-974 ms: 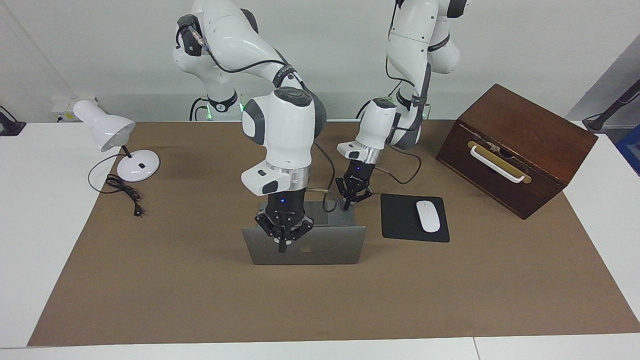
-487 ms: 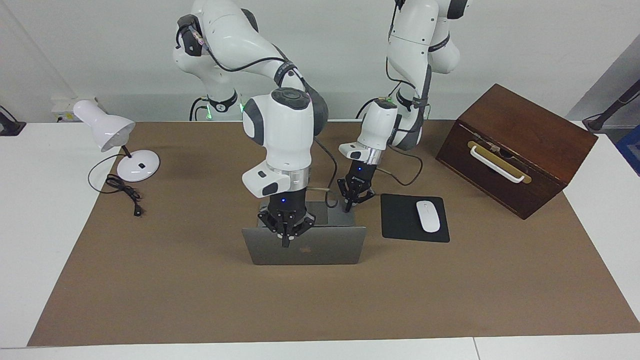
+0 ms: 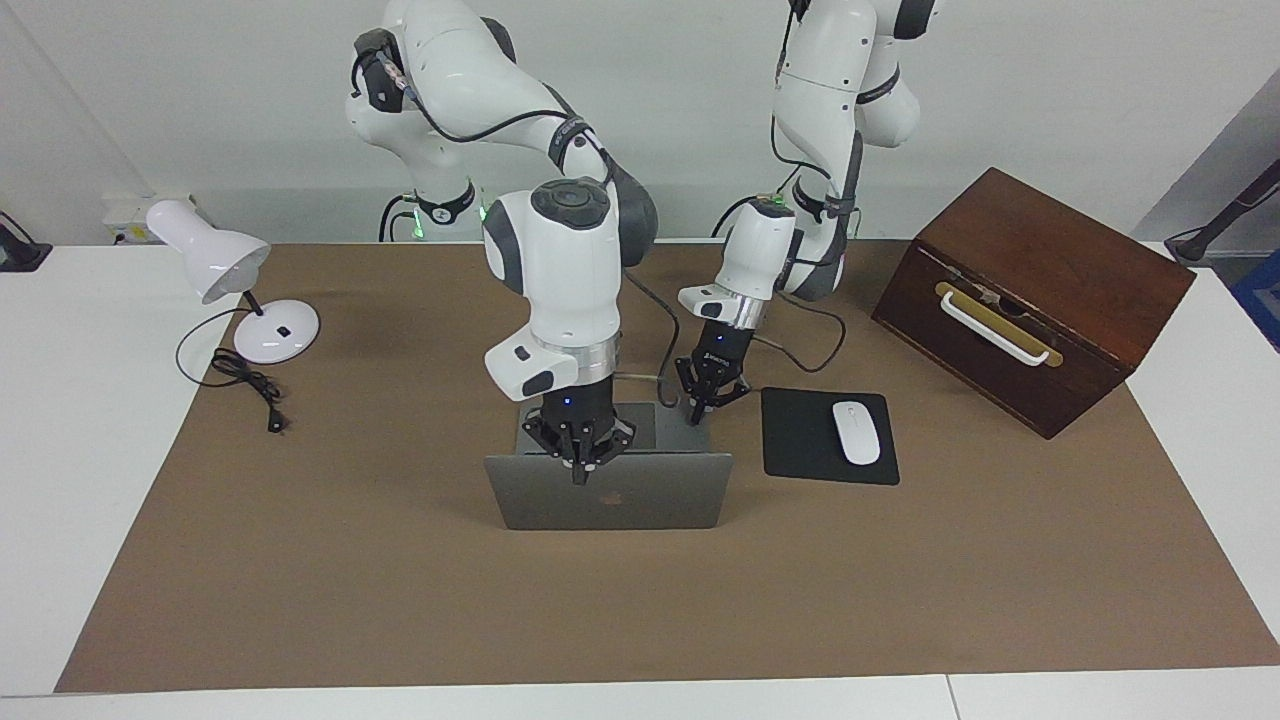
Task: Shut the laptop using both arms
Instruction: 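Push the laptop lid top down and away with the right gripper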
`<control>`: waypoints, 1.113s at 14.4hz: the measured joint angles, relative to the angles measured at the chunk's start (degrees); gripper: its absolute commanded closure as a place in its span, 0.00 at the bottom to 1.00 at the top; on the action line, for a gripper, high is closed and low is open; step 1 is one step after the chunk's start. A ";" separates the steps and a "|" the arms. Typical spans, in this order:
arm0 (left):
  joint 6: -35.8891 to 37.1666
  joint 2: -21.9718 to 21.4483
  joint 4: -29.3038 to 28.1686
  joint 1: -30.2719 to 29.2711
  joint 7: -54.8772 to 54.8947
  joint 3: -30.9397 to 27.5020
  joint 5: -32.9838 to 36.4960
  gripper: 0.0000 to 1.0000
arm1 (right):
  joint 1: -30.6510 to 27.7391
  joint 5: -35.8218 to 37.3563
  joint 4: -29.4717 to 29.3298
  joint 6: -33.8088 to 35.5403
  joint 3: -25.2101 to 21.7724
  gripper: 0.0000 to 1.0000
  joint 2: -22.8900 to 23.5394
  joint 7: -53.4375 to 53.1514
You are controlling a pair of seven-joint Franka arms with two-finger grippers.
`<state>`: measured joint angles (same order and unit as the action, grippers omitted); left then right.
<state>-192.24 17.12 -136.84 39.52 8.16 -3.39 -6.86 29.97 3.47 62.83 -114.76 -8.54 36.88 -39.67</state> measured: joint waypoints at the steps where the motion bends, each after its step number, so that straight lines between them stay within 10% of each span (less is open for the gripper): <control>1: -0.02 0.01 0.00 0.00 0.16 0.00 0.00 1.00 | -0.12 -0.26 -0.01 0.24 0.00 1.00 0.00 0.04; 16: -0.47 0.08 -0.13 0.00 0.59 0.03 0.00 1.00 | -3.47 -16.97 -0.59 9.82 -0.04 1.00 -0.31 2.73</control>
<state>-192.71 17.20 -136.97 39.52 8.76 -3.36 -6.86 26.50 -13.50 62.25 -104.94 -8.58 36.57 -36.94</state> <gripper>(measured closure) 0.991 0.991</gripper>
